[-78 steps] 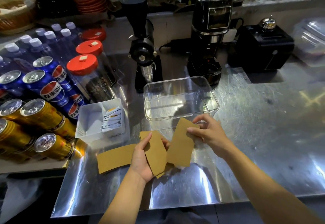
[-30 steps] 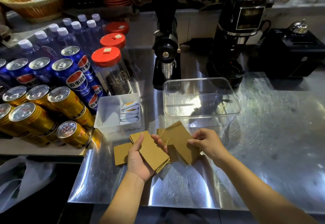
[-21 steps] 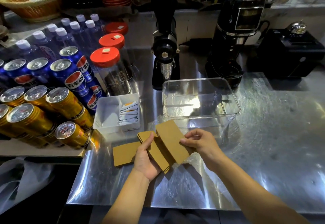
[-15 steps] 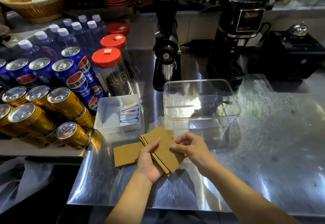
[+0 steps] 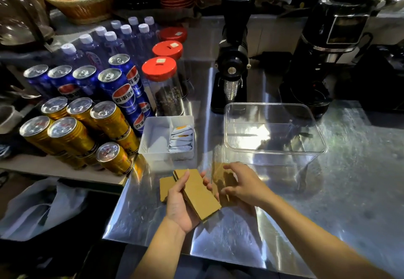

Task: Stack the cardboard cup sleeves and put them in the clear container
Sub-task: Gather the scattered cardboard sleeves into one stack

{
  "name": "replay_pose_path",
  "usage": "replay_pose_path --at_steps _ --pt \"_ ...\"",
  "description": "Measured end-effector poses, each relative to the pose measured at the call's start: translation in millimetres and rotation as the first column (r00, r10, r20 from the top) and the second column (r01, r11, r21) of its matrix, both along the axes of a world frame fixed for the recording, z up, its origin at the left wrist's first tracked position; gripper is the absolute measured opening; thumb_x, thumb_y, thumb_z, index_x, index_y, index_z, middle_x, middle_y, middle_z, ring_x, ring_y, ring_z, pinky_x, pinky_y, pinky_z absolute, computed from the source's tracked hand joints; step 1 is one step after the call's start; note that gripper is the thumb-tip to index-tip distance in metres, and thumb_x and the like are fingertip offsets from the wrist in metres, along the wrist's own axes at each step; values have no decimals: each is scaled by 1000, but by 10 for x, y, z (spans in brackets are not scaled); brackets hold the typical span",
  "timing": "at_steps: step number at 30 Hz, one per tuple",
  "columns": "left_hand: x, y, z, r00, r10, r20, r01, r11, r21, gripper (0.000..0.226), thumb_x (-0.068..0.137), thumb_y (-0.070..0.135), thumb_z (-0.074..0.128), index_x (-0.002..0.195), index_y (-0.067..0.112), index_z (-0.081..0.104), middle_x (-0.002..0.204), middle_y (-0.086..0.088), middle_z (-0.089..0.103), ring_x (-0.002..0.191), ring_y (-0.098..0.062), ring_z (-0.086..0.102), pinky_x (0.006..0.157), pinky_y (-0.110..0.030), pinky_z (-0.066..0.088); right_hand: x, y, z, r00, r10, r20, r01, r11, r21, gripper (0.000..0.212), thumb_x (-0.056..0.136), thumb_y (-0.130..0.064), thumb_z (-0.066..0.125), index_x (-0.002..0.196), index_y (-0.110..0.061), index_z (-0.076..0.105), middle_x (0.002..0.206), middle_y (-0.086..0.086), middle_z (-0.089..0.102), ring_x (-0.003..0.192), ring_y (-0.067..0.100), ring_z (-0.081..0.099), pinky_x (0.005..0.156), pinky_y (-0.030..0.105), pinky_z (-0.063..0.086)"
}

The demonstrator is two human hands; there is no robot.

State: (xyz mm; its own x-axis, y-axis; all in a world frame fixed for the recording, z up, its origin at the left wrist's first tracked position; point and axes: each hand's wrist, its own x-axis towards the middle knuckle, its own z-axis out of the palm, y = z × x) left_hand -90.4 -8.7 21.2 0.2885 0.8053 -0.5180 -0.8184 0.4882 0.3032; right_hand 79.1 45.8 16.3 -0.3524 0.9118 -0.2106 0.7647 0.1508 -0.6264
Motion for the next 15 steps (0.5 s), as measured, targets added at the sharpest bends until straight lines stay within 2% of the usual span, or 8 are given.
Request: replay_pose_path --at_steps 2,5,8,12,15 --pt "-44 -41 22 1000 -8 -2 8 1000 4 54 63 37 70 105 6 58 85 -9 55 72 -21 55 70 -37 47 -52 83 -16 984 127 122 -126 992 -16 86 66 -35 76 137 -17 31 145 10 37 132 25 34 108 35 29" --pt "-115 -89 59 1000 -16 -13 17 999 29 54 64 37 69 105 5 58 83 -8 55 72 -19 53 64 -34 48 -128 153 -65 944 217 249 -211 976 -53 98 66 -30 74 143 -21 15 155 11 17 141 25 18 113 39 17" --pt "-202 -137 74 999 -3 -46 4 999 35 53 66 39 68 106 6 59 83 -8 55 72 -19 52 63 -33 47 -197 191 -88 927 230 295 -217 973 -76 106 62 -28 76 144 -25 9 154 14 17 140 28 16 110 44 14" --pt "-287 -179 76 998 29 -48 -27 999 41 52 68 39 66 108 8 55 84 -7 54 74 -19 51 64 -33 47 -237 245 -99 914 195 355 -194 980 -38 105 54 -35 80 139 -27 19 132 11 37 122 31 30 98 42 22" --pt "-305 -179 60 998 37 -55 -34 998 45 50 67 38 67 105 8 55 84 -7 54 74 -19 50 65 -34 47 -187 259 -122 942 172 289 -163 985 -54 79 55 -35 80 122 -25 40 110 4 41 104 23 34 84 35 23"
